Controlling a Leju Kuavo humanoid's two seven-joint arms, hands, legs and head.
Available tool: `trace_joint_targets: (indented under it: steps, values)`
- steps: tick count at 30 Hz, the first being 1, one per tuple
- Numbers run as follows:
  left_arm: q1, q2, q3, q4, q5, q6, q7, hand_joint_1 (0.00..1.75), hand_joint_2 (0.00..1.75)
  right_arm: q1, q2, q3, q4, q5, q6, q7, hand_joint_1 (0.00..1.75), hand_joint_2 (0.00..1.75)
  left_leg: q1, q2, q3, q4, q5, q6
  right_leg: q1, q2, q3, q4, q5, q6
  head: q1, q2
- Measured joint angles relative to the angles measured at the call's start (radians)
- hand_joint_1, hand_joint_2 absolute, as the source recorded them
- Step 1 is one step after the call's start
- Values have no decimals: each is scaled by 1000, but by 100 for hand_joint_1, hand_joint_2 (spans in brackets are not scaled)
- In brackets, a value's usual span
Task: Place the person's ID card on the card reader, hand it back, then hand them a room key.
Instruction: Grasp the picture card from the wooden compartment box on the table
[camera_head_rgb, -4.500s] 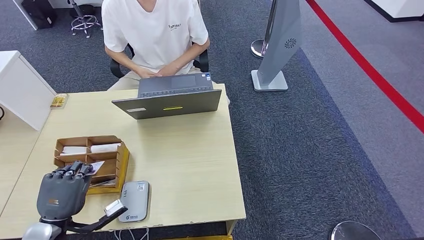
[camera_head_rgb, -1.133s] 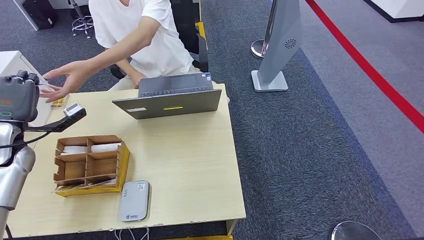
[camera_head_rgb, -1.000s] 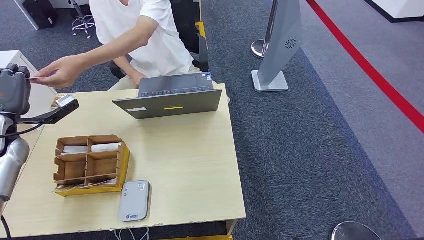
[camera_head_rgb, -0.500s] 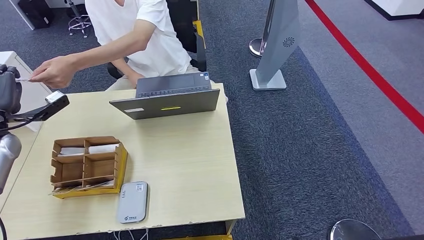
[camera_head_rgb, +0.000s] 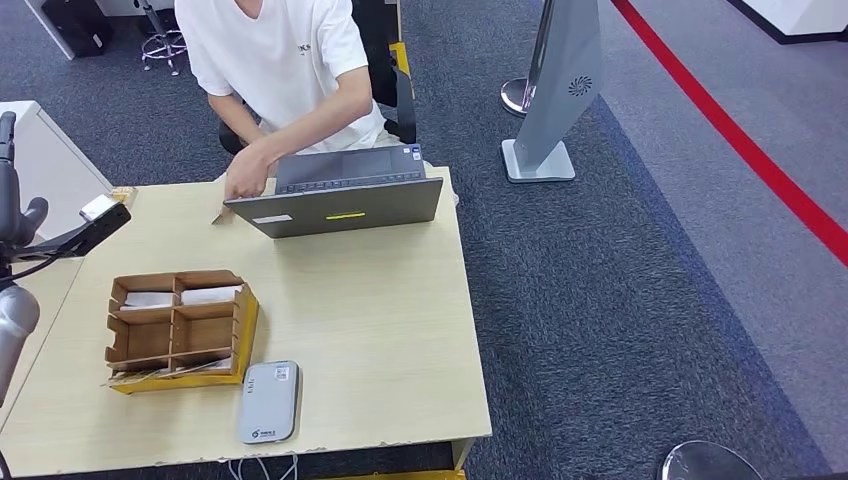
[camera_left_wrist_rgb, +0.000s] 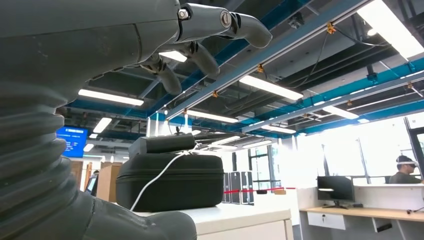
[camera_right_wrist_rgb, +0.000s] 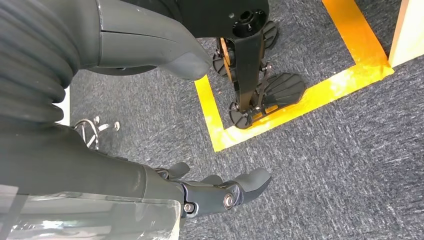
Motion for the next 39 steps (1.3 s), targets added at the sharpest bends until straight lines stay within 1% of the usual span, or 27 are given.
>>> trace_joint_targets:
  steps: [3,5,8,10,12,14,18,23,25,28,33,35,39]
  values:
    - [71,3,9,-82,30,3,-6,0,175,5,0,0,0,-10,0,-4,0,175,-1,0,0,0,0,0,-1,0,0,0,0,0,0,0]
    - [159,3,23,-181,49,9,-7,0,175,12,0,-2,0,-21,0,-11,0,175,-1,1,0,0,-1,0,-1,1,0,0,0,0,0,0]
    - [341,-4,48,-373,45,17,-2,0,175,24,0,-9,0,-40,-1,-19,0,175,-1,3,1,0,-2,1,-1,3,-1,-1,-1,0,0,0]
    - [471,-17,64,-505,25,19,-6,0,175,31,0,-17,0,-51,-3,-21,0,175,-2,3,0,0,-3,1,-1,3,-1,-1,-2,1,0,0]
    - [581,-31,76,-616,4,19,-9,0,175,35,0,-23,0,-55,-4,-22,0,175,-1,3,0,0,-4,1,-1,3,-1,-2,-2,1,0,0]
    - [650,-40,86,-693,-4,18,-9,0,175,37,0,-28,0,-57,-5,-22,0,175,-1,2,0,0,-4,2,-1,2,-1,-2,-3,1,0,0]
    - [746,-56,107,-802,-14,19,-25,0,175,38,0,-36,0,-68,-6,-26,0,175,-1,1,0,0,-4,1,-1,0,1,-2,-2,1,0,0]
    - [907,-101,105,-925,-66,45,-33,0,175,39,1,-52,0,-87,-10,-34,0,175,-1,1,1,0,-4,2,-1,0,0,-2,-3,1,0,0]
    - [954,-115,103,-954,-73,62,-24,0,175,39,1,-58,0,-92,-12,-37,0,175,-1,1,1,0,-4,2,-1,0,0,-2,-3,1,0,0]
    - [1002,-129,101,-985,-74,74,-15,0,175,39,1,-64,0,-96,-16,-39,0,175,-1,1,0,0,-4,2,-1,-1,1,-2,-3,2,0,0]
    - [1040,-145,95,-1004,-53,63,8,0,175,39,1,-69,0,-102,-22,-38,0,175,-1,1,1,0,-4,2,-1,-1,1,-2,-3,2,0,0]
    - [1045,-149,93,-1003,-36,30,26,0,175,39,1,-71,0,-103,-23,-37,0,175,-1,0,1,0,-4,2,-1,-1,1,-2,-3,2,0,0]
    - [1043,-153,89,-991,-6,-83,76,0,175,39,1,-76,0,-101,-23,-32,0,175,-1,0,1,0,-4,2,-1,-1,1,-2,-3,2,0,0]
